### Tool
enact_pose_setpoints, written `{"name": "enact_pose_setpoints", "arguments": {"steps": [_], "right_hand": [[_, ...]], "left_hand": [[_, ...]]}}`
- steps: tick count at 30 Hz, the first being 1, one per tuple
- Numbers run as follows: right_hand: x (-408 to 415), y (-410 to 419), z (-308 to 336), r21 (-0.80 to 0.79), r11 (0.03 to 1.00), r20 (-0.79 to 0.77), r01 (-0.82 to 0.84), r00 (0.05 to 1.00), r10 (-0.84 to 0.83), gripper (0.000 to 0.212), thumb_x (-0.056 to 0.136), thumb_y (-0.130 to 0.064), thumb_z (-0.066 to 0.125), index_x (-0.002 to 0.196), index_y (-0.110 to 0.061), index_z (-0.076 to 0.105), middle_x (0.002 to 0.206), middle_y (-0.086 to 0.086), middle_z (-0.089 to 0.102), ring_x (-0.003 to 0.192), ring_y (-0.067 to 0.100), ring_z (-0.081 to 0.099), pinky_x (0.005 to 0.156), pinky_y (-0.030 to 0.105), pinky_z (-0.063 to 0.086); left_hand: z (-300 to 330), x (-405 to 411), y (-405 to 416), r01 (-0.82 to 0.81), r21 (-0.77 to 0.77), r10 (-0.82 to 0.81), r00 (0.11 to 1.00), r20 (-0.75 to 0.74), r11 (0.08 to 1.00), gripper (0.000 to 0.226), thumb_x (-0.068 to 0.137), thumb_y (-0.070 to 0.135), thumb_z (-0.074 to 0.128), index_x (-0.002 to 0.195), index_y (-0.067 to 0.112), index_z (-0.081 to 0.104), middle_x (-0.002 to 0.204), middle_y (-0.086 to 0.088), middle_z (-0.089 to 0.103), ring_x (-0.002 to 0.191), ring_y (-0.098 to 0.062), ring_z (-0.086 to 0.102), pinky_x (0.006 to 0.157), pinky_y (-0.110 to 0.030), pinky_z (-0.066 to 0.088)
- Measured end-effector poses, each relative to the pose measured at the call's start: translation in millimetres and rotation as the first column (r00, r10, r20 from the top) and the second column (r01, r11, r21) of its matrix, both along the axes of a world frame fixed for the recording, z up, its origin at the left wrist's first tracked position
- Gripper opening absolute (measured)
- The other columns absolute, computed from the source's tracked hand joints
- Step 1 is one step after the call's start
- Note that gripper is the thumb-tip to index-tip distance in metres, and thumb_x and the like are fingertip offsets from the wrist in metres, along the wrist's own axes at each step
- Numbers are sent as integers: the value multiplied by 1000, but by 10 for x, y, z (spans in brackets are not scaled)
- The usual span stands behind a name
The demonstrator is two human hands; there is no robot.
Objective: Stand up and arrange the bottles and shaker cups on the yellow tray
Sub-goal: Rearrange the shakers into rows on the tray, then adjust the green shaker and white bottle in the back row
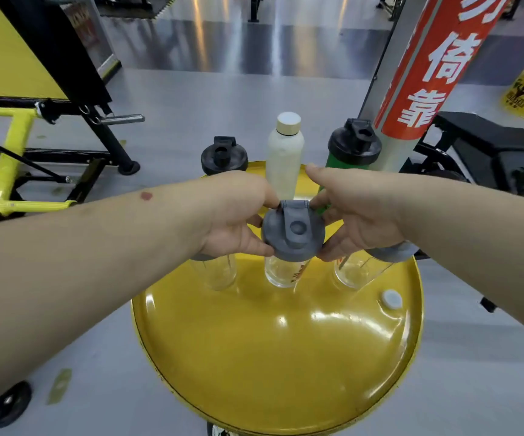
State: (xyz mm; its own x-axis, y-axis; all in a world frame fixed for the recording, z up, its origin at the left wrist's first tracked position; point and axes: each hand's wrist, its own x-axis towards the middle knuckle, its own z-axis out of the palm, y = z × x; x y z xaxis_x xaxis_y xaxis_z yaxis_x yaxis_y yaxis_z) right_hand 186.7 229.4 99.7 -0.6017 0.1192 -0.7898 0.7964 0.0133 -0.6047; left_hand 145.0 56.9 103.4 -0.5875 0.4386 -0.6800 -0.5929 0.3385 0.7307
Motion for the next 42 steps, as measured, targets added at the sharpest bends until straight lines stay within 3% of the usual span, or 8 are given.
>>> {"name": "enact_pose_setpoints", "arguments": {"steps": [8,28,31,34,36,37,40,42], "right_hand": [[104,1,-41,4,1000,-43,5,999,-5,82,97,-64,43,155,-8,29,158,21,34,132,49,48,101,60,48],[0,21,-131,15,1000,-32,5,999,-4,87,93,-70,45,154,-9,33,155,23,39,123,51,56,99,60,51],[2,57,-121,11,1000,-31,-19,999,19,87,93,-70,44,155,-11,33,158,22,37,127,53,52,101,60,49],[13,132,-49,90,995,-69,-41,997,47,87,91,-72,44,155,-14,35,159,23,35,132,54,46,103,58,48],[6,226,54,151,988,-137,-19,990,40,87,91,-72,46,152,-10,39,154,23,43,129,51,51,102,55,50],[5,288,116,175,985,-178,3,984,29,86,91,-71,47,148,-7,44,147,23,51,123,48,57,99,53,53],[26,512,274,264,961,-312,85,950,2,70,95,-65,46,124,-3,62,117,20,69,99,38,71,89,46,59],[65,681,311,343,927,-388,153,922,-9,59,98,-59,45,109,-6,67,105,17,73,91,32,72,84,40,60]], "left_hand": [[-89,90,7,-38,-32,37,999,-37,999,31,98,7,51,127,6,62,125,-16,61,111,-35,65,75,-47,64],[-93,89,-39,-50,-42,46,995,-83,998,33,99,6,47,130,6,58,124,-18,59,100,-38,67,94,-50,57],[-100,69,-72,-43,-25,42,998,-56,999,32,100,11,50,131,9,58,132,-17,57,113,-43,64,101,-52,52],[-22,22,-54,3,-216,-73,946,-316,976,41,95,22,63,136,14,57,139,-11,57,128,-36,56,103,-49,50],[102,37,19,68,-380,-285,784,-552,922,35,95,17,61,130,13,61,137,-10,60,125,-30,57,101,-45,48],[176,22,74,70,-347,-275,760,-589,935,32,95,14,58,127,13,64,135,-10,62,123,-29,59,100,-45,49],[248,45,300,-23,-164,-81,793,-604,986,29,96,10,53,116,20,71,116,-9,71,99,-24,70,82,-37,59],[224,146,487,15,-87,-56,870,-491,996,27,97,4,53,114,17,70,111,-15,72,89,-25,73,79,-37,62]]}}
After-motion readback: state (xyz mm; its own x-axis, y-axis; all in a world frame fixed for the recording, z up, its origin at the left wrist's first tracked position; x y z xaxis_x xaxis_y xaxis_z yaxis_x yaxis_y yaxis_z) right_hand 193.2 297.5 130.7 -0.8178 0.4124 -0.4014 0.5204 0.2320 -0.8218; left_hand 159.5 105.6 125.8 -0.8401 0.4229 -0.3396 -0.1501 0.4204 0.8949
